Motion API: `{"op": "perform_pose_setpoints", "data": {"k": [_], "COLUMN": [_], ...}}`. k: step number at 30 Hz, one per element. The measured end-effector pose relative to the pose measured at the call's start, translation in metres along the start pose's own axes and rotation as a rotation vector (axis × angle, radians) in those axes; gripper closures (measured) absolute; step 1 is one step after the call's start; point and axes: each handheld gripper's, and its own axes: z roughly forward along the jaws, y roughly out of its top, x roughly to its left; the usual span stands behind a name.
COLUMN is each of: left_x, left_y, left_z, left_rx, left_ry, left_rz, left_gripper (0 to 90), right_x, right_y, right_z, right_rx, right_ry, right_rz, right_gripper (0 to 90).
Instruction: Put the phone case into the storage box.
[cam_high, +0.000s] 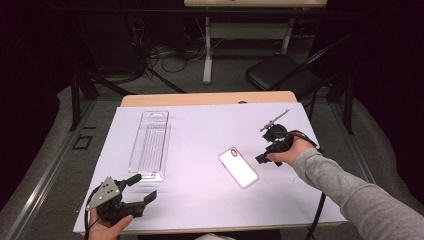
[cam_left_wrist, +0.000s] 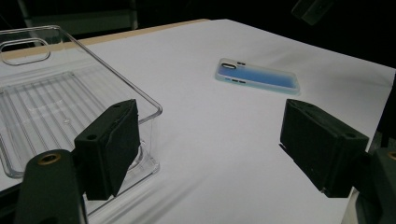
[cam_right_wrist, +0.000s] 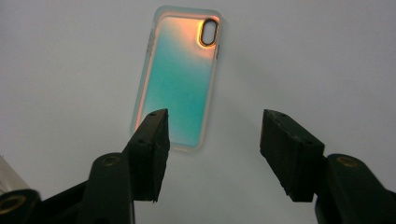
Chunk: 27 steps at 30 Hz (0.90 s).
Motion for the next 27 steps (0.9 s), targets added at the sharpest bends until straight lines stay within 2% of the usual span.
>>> {"op": "perform_pose_setpoints", "data": {"k": [1, 4, 5, 8, 9, 10, 16, 22, 23, 25, 26, 27], "left_x": [0.0, 0.0, 0.0, 0.0, 0.0, 0.0, 0.0, 0.0, 0.0, 0.0, 0.0, 0.001], "left_y": [0.0, 0.0, 0.0, -0.001, -0.001, -0.001, -0.001, -0.001, -0.001, -0.001, -0.001, -0.001], "left_z": [0.0, 0.001, 0.001, 0.001, 0.001, 0.001, 0.001, 0.002, 0.002, 0.001, 0.001, 0.002], "left_rx": [0.0, -0.004, -0.004, -0.002, -0.002, 0.001, 0.003, 0.002, 0.002, 0.003, 0.003, 0.001], "left_ry": [-0.001, -0.005, -0.005, -0.007, -0.007, -0.009, -0.004, -0.009, -0.008, -0.014, -0.014, -0.017], "left_rz": [0.0, -0.003, -0.003, -0.006, -0.006, -0.004, -0.007, -0.015, -0.016, -0.016, -0.018, -0.018], "left_gripper": [20.4, 20.4, 20.4, 20.4, 20.4, 20.4, 20.4, 20.4, 20.5, 20.4, 20.5, 20.5], "right_x": [0.0, 0.001, 0.001, 0.002, 0.002, 0.002, 0.0, 0.0, -0.002, -0.001, -0.001, -0.001], "right_y": [0.001, 0.003, 0.004, 0.005, 0.006, 0.006, 0.01, 0.013, 0.014, 0.014, 0.015, 0.015], "right_z": [0.002, 0.007, 0.007, 0.014, 0.015, 0.018, 0.024, 0.033, 0.036, 0.039, 0.04, 0.04], "right_rx": [0.012, 0.017, 0.053, 0.055, 0.086, 0.068, 0.1, 0.11, 0.11, 0.093, 0.122, 0.122], "right_ry": [-0.004, -0.006, -0.01, -0.016, -0.02, -0.022, -0.026, -0.021, -0.029, -0.024, -0.03, -0.03], "right_rz": [0.016, 0.024, 0.021, 0.021, 0.024, 0.019, 0.026, 0.067, 0.026, 0.039, 0.021, 0.021], "right_gripper": [45.1, 47.2, 48.0, 50.0, 50.1, 50.9, 57.5, 60.6, 61.2, 61.4, 61.7, 61.7]}}
